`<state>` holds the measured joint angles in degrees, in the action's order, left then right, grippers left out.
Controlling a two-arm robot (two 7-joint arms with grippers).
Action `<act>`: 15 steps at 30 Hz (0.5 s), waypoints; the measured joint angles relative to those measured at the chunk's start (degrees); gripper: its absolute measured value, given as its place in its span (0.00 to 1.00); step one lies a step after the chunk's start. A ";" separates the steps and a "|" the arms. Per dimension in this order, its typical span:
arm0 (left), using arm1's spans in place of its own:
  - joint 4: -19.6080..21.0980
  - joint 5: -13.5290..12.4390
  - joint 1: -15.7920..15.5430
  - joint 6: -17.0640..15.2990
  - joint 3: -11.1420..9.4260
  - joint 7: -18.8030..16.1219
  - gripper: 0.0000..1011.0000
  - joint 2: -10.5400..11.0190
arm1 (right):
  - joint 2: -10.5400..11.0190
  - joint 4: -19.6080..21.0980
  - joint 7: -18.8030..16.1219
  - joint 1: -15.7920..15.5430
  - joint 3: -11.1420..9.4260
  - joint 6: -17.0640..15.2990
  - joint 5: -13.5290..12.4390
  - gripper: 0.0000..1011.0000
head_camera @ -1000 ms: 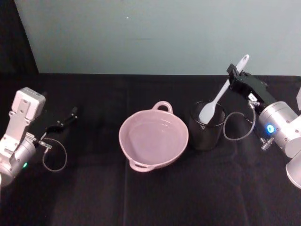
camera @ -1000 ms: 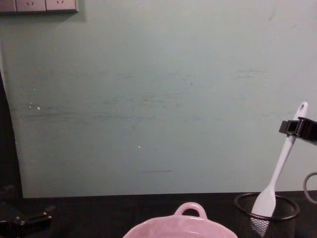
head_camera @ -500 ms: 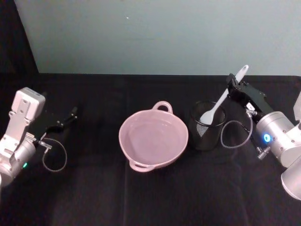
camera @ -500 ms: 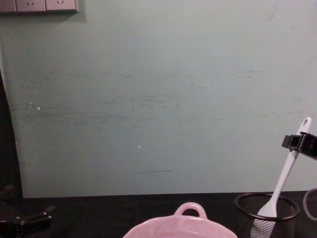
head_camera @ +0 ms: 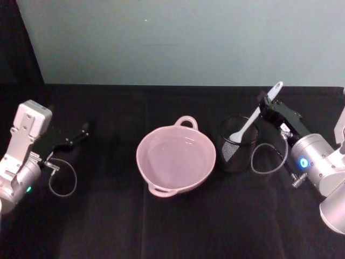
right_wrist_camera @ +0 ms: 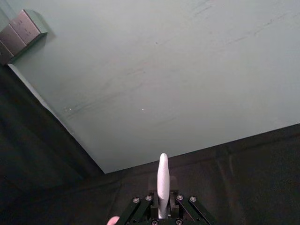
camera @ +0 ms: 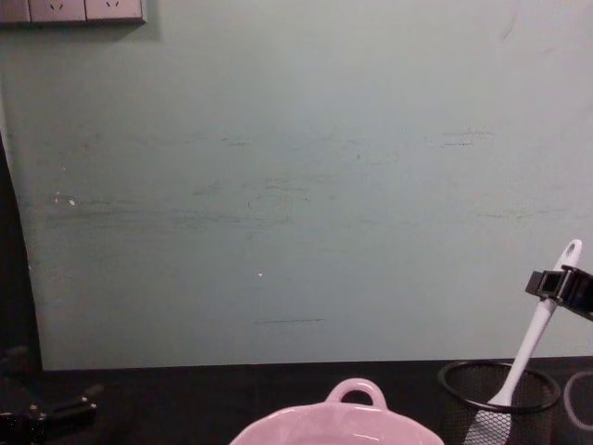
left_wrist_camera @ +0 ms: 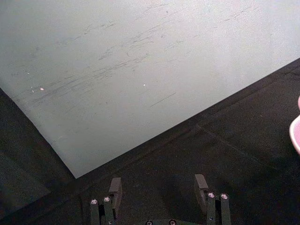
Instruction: Use the one hand to pick up the spoon and stir the clear water in the bowl.
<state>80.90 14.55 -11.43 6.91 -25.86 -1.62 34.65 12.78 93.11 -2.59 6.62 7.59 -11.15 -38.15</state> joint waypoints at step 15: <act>0.00 0.00 0.00 0.00 0.00 0.00 1.00 0.00 | 0.39 -0.94 -0.54 -0.07 0.06 1.24 -0.90 0.13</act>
<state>80.90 14.55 -11.43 6.91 -25.86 -1.62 34.65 13.17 92.18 -3.14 6.55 7.65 -9.92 -39.04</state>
